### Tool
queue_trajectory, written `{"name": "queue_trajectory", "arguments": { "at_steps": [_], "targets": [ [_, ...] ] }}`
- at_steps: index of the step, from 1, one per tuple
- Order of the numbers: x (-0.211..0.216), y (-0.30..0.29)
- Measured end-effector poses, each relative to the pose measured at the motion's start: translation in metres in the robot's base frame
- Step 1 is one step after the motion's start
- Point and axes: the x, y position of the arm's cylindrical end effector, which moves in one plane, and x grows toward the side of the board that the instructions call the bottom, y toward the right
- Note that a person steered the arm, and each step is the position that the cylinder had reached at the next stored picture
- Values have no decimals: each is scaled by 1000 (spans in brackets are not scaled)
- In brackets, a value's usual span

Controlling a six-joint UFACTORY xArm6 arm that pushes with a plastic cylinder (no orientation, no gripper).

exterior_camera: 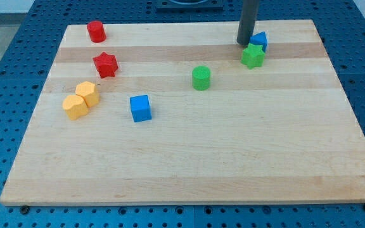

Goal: Push the yellow hexagon into the blue triangle and green star

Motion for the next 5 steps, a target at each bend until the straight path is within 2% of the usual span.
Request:
{"name": "queue_trajectory", "arguments": {
  "at_steps": [2,3,4,5],
  "targets": [
    [1,23],
    [-5,-51],
    [7,-133],
    [51,-146]
  ]
}}
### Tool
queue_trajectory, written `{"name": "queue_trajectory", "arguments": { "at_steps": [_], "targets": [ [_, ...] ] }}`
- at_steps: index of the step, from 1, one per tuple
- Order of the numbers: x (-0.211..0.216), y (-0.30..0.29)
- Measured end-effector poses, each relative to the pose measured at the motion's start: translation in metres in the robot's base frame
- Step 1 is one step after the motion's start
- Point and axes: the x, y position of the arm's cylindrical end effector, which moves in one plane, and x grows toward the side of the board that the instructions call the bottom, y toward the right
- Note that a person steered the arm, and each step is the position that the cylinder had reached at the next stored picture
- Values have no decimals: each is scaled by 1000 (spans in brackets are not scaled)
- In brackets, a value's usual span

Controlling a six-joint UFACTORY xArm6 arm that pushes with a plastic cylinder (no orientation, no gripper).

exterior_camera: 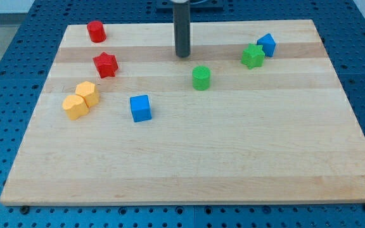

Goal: Push the yellow hexagon into the blue triangle and green star

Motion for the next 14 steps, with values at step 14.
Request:
{"name": "queue_trajectory", "arguments": {
  "at_steps": [14],
  "targets": [
    [84,-99]
  ]
}}
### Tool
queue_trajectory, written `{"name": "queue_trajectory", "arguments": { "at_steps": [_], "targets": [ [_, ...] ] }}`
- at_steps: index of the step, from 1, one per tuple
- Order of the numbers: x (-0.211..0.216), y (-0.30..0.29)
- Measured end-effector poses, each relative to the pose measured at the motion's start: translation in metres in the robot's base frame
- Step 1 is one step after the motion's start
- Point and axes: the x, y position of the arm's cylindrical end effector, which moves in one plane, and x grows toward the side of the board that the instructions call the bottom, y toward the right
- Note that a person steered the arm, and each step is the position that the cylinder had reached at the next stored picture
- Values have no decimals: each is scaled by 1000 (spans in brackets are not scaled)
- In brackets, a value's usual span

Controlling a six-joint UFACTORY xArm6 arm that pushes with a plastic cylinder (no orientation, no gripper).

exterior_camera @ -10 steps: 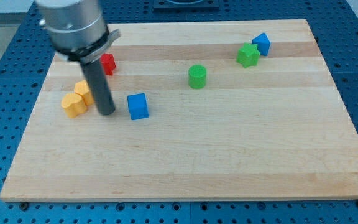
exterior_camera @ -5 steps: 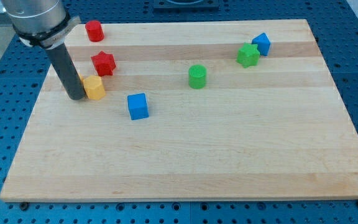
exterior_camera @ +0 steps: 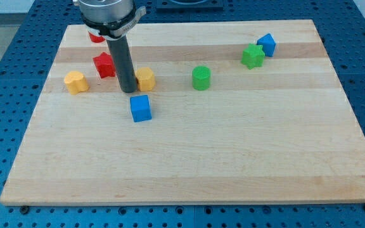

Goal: Push the yellow hexagon into the blue triangle and green star

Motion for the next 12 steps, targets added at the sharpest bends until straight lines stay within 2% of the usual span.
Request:
{"name": "queue_trajectory", "arguments": {
  "at_steps": [2,4,6,7,8,9,10,11,12],
  "targets": [
    [-1,32],
    [-71,53],
    [-117,119],
    [-145,93],
    [-160,96],
    [-175,149],
    [-201,117],
    [-198,164],
    [-183,237]
  ]
}}
